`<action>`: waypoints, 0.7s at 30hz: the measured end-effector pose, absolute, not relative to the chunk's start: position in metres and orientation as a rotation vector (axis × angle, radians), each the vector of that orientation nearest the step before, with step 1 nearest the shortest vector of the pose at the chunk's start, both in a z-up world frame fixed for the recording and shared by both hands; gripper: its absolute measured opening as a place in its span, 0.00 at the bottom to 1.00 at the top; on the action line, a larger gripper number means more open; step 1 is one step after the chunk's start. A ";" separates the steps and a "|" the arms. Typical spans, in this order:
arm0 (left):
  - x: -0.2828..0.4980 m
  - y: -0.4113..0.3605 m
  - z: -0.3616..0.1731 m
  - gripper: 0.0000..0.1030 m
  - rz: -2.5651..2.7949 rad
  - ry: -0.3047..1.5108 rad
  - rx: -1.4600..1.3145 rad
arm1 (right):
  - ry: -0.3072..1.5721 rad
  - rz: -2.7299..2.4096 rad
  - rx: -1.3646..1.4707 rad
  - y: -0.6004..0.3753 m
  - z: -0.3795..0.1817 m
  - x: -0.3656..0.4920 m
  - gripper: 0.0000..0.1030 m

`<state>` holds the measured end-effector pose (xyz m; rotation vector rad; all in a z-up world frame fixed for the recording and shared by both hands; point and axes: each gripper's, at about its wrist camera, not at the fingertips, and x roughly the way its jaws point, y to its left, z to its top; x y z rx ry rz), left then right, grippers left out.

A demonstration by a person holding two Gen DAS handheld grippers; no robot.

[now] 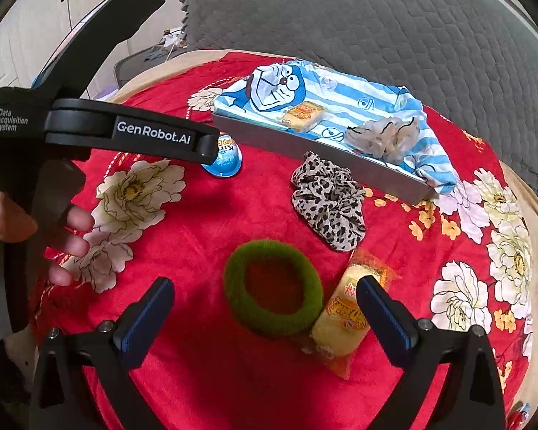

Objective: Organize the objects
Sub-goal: 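Move the right tool toward the green fuzzy ring while the left tool approaches the Kinder egg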

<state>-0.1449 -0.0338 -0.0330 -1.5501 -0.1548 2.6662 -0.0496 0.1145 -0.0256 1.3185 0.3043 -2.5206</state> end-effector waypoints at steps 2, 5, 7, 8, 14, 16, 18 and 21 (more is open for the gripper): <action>-0.148 -0.033 -0.036 1.00 2.662 -0.158 -1.554 | 0.300 -2.530 1.320 0.114 -0.027 -0.052 0.99; -0.152 -0.033 -0.039 1.00 2.661 -0.146 -1.555 | 0.284 -2.534 1.329 0.114 -0.029 -0.057 0.99; -0.155 -0.035 -0.042 1.00 2.660 -0.146 -1.562 | 0.285 -2.532 1.341 0.113 -0.033 -0.060 0.98; -0.158 -0.036 -0.044 1.00 2.664 -0.155 -1.565 | 0.290 -2.528 1.354 0.112 -0.035 -0.061 0.98; -0.167 -0.040 -0.051 1.00 2.661 -0.174 -1.575 | 0.320 -2.502 1.389 0.106 -0.044 -0.065 0.92; -0.171 -0.041 -0.052 1.00 2.659 -0.180 -1.575 | 0.339 -2.490 1.405 0.104 -0.048 -0.066 0.89; -0.176 -0.040 -0.055 1.00 2.652 -0.182 -1.578 | 0.355 -2.477 1.423 0.101 -0.052 -0.067 0.86; -0.180 -0.039 -0.058 1.00 2.646 -0.190 -1.581 | 0.385 -2.460 1.445 0.097 -0.059 -0.070 0.80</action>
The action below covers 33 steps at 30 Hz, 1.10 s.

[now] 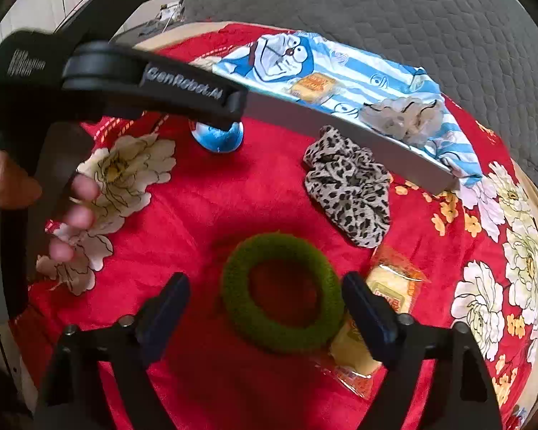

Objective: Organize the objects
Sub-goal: 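Move the right tool toward the green fuzzy ring while the left tool approaches the Kinder egg, then close the right gripper on the green ring while the left gripper closes on the Kinder egg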

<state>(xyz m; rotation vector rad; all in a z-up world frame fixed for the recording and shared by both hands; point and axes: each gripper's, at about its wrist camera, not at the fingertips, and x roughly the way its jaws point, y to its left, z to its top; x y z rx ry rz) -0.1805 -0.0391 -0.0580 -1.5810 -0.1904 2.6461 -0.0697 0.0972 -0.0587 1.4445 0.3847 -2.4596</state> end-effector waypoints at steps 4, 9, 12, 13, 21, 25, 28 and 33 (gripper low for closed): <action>-0.188 -0.039 -0.063 1.00 2.649 -0.193 -1.589 | 0.433 -2.444 1.454 0.092 -0.065 -0.072 0.70; -0.198 -0.041 -0.072 1.00 2.644 -0.214 -1.621 | 0.491 -2.425 1.475 0.085 -0.075 -0.078 0.63; -0.203 -0.039 -0.077 1.00 2.638 -0.211 -1.632 | 0.513 -2.415 1.489 0.082 -0.081 -0.081 0.55; -0.204 -0.039 -0.079 1.00 2.636 -0.212 -1.637 | 0.509 -2.405 1.499 0.081 -0.083 -0.083 0.49; -0.206 -0.038 -0.087 0.80 2.595 -0.235 -1.644 | 0.424 -2.353 1.529 0.085 -0.085 -0.087 0.29; -0.205 -0.034 -0.084 0.56 2.560 -0.241 -1.626 | 0.402 -2.344 1.529 0.085 -0.083 -0.087 0.20; -0.203 -0.031 -0.082 0.53 2.546 -0.256 -1.614 | 0.390 -2.343 1.525 0.085 -0.081 -0.087 0.14; -0.199 -0.029 -0.080 0.52 2.520 -0.272 -1.581 | 0.326 -2.330 1.530 0.089 -0.080 -0.091 0.13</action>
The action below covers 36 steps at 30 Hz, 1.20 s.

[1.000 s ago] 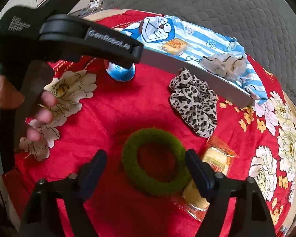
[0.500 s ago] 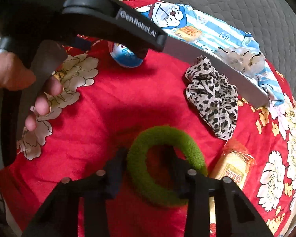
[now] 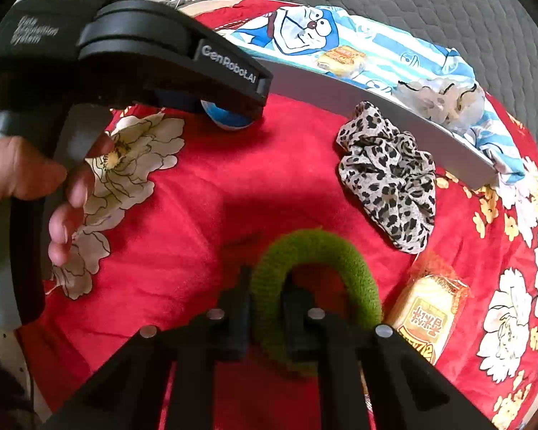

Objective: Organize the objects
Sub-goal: 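Close the right gripper on the green ring while the left gripper closes on the Kinder egg, then lift the green ring with the right gripper while the left gripper lifts the egg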

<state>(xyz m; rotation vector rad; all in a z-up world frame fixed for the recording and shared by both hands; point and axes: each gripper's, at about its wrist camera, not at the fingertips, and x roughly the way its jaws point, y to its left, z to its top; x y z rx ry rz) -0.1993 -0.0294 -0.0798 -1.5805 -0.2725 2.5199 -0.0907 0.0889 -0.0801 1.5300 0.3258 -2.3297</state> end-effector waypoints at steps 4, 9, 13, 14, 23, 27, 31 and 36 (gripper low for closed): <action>-0.195 -0.028 -0.076 0.52 2.524 -0.266 -1.555 | 0.277 -2.335 1.519 0.094 -0.073 -0.093 0.13; -0.188 -0.028 -0.068 0.52 2.540 -0.257 -1.531 | 0.256 -2.349 1.487 0.096 -0.062 -0.088 0.13; -0.184 -0.026 -0.061 0.52 2.550 -0.234 -1.518 | 0.252 -2.359 1.466 0.099 -0.056 -0.090 0.13; -0.183 -0.025 -0.059 0.52 2.556 -0.229 -1.513 | 0.251 -2.361 1.461 0.100 -0.054 -0.091 0.13; -0.168 -0.023 -0.031 0.52 2.595 -0.202 -1.446 | 0.216 -2.403 1.387 0.111 -0.029 -0.084 0.13; -0.162 -0.022 -0.020 0.52 2.613 -0.183 -1.415 | 0.190 -2.424 1.354 0.117 -0.018 -0.080 0.13; -0.153 -0.021 -0.009 0.52 2.623 -0.169 -1.392 | 0.175 -2.449 1.310 0.122 -0.004 -0.077 0.13; -0.143 -0.018 0.007 0.52 2.641 -0.154 -1.355 | 0.171 -2.480 1.243 0.125 0.016 -0.070 0.13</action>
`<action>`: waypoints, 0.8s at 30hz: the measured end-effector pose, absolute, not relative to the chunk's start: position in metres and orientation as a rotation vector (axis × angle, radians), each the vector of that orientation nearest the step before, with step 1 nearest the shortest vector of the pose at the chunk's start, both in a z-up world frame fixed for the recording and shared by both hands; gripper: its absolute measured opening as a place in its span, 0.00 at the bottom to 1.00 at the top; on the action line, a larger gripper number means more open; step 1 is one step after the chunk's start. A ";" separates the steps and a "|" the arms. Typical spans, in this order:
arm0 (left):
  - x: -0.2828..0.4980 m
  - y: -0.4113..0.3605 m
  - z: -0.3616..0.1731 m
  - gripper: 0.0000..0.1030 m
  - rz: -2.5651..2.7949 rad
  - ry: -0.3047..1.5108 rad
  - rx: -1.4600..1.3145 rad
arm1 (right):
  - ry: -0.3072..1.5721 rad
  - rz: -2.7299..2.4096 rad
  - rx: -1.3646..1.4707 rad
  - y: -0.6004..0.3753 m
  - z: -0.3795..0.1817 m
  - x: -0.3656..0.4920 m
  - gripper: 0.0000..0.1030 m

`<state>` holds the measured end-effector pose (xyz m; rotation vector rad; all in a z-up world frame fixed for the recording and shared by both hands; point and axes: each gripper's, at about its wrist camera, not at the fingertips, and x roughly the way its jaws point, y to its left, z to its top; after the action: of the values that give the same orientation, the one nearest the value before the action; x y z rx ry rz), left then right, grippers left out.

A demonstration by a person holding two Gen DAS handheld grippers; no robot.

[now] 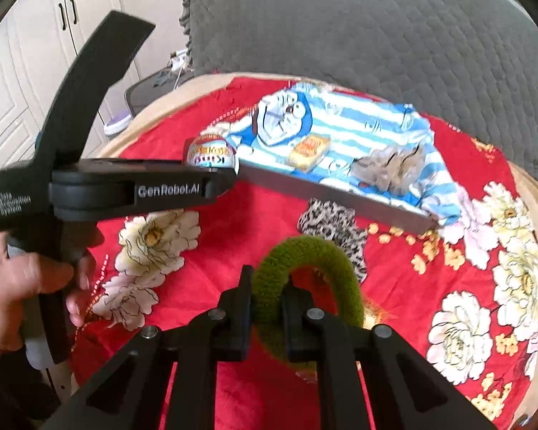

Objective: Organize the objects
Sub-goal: 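Lift the green ring with the right gripper while the left gripper lifts the egg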

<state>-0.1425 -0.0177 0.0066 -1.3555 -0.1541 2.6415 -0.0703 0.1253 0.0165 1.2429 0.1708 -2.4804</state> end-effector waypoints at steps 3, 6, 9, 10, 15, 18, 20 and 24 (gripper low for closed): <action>-0.134 -0.016 0.018 0.52 2.657 -0.139 -1.326 | 0.167 -2.500 1.204 0.128 0.028 -0.065 0.13; -0.127 -0.012 0.029 0.52 2.671 -0.117 -1.301 | 0.160 -2.521 1.164 0.131 0.041 -0.061 0.13; -0.118 -0.009 0.042 0.52 2.682 -0.110 -1.270 | 0.161 -2.549 1.124 0.134 0.054 -0.056 0.13; -0.115 -0.007 0.046 0.52 2.686 -0.100 -1.259 | 0.156 -2.558 1.114 0.135 0.057 -0.055 0.13; -0.097 -0.003 0.070 0.52 2.715 -0.076 -1.193 | 0.127 -2.598 1.065 0.146 0.076 -0.049 0.13; -0.088 -0.002 0.083 0.52 2.732 -0.071 -1.160 | 0.116 -2.617 1.036 0.151 0.086 -0.046 0.13; -0.082 -0.002 0.092 0.52 2.745 -0.067 -1.139 | 0.109 -2.633 1.017 0.153 0.093 -0.044 0.13; -0.070 0.000 0.110 0.52 2.763 -0.061 -1.096 | 0.096 -2.665 0.962 0.158 0.111 -0.036 0.13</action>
<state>-0.0696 0.0000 0.1096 -1.0965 -0.0612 2.7633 -0.0364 0.1584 0.1111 0.9616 0.0960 -2.6654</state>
